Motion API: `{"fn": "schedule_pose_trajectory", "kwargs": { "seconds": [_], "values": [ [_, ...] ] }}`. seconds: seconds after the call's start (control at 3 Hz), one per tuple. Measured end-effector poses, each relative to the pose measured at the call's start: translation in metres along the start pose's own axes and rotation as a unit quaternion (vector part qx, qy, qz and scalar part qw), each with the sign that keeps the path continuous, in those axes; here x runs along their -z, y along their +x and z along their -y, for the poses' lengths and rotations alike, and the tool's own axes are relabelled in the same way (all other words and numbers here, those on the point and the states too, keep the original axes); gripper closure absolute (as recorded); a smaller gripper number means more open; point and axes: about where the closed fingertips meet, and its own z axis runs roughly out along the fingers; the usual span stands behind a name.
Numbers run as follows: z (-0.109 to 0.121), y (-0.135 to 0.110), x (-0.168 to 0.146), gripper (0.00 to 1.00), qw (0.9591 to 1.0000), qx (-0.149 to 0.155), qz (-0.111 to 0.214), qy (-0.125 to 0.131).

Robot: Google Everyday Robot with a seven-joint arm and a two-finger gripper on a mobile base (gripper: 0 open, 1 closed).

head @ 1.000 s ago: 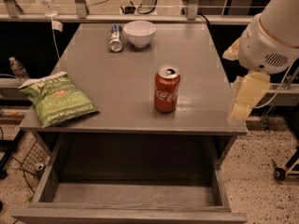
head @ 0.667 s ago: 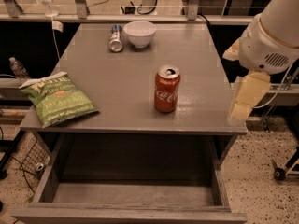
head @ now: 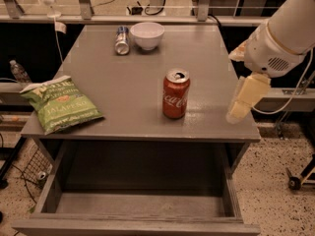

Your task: Place coke can into top drawer

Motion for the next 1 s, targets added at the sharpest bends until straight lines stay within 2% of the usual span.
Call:
{"fn": "schedule_pose_trajectory", "kwargs": {
  "seconds": [0.33, 0.67, 1.0],
  "values": [
    [0.03, -0.012, -0.026, 0.0, 0.998, -0.034, 0.052, -0.009],
    [0.041, -0.022, -0.036, 0.0, 0.9961, -0.045, 0.075, -0.016],
    [0.044, -0.039, -0.05, 0.0, 0.9931, -0.052, 0.1, -0.033]
  ]
}}
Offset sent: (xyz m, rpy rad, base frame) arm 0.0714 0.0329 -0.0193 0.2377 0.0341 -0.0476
